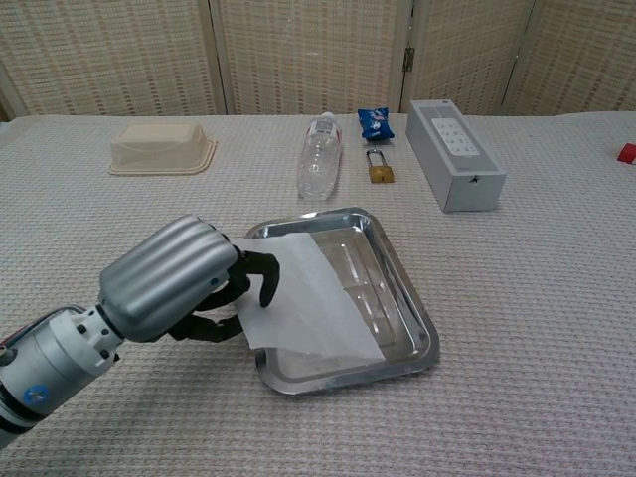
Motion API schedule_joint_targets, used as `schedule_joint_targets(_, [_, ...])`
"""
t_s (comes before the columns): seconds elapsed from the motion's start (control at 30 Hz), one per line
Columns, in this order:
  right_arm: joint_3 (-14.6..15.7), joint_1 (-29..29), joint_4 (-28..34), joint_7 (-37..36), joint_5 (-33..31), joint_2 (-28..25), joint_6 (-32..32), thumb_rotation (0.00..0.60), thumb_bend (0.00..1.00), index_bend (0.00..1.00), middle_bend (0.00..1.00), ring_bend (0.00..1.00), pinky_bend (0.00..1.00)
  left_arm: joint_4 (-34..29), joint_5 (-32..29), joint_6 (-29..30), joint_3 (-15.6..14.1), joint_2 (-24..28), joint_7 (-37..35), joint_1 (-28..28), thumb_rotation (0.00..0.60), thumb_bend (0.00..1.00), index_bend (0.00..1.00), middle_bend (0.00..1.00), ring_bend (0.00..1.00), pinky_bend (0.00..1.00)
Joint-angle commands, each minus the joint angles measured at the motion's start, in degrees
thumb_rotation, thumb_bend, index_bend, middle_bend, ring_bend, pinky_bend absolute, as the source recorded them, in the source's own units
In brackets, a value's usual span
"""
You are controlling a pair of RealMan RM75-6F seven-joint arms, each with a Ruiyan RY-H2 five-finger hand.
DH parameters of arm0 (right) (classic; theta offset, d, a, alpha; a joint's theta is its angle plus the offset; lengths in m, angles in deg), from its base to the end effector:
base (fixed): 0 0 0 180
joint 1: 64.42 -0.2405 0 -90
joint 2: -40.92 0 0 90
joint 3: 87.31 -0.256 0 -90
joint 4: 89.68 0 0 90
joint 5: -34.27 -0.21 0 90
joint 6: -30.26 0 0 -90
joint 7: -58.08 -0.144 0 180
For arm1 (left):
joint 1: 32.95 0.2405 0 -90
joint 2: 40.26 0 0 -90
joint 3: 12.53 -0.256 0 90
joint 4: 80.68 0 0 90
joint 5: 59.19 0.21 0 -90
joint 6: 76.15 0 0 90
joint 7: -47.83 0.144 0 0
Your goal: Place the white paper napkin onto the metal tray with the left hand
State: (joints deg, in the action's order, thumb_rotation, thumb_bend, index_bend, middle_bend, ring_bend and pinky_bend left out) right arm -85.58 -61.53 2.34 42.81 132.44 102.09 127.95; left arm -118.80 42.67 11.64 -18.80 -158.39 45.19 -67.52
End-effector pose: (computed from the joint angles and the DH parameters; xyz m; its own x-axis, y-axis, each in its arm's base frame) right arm -0.3007 -0.1205 0.1809 0.1861 0.0524 0.9811 -0.9749 -0.1140 0.1911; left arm -0.1597 0.2593 -0.1021 0.3731 -0.1146 0.9207 0.5813 -0.7446 -0.3282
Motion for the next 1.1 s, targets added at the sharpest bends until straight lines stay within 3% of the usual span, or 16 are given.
schedule_joint_targets(0.03, [0.2,0.0,0.1,-0.6,0.4,-0.3,0.2,0.600,0.37,0.00,0.00,0.00,0.00,-1.8,0.6,-1.7,0.4,-0.5,2.3,-1.4,0.600,0.62,0.59,1.00,1.00,1.00])
schedule_joint_targets(0.3, [0.7,0.1,0.0,-1.2,1.2,-0.7,0.0,0.600,0.37,0.00,0.00,0.00,0.00,-0.9,-0.7,-4.8,2.1,-1.4,1.8,-2.7,0.600,0.62,0.58,1.00,1.00,1.00])
schedule_joint_targets(0.7, [0.4,-0.4,0.1,-0.4,0.5,-0.2,-1.2,0.600,0.37,0.00,0.00,0.00,0.00,5.5,-1.5,-3.0,3.9,-2.3,-4.2,-3.8,0.600,0.61,0.55,1.00,1.00,1.00])
schedule_joint_targets(0.97, [0.3,-0.3,-0.1,-1.0,0.6,-0.4,-0.7,0.600,0.37,0.00,0.00,0.00,0.00,1.6,-2.1,-5.1,3.8,-1.7,-1.0,-3.7,0.600,0.30,0.40,1.00,1.00,1.00])
schedule_joint_targets(1.1, [0.4,-0.2,0.0,-1.3,1.0,-0.5,-0.3,0.600,0.37,0.00,0.00,0.00,0.00,-1.8,-2.0,-5.7,3.8,-0.7,2.3,-4.0,0.600,0.22,0.36,1.00,1.00,1.00])
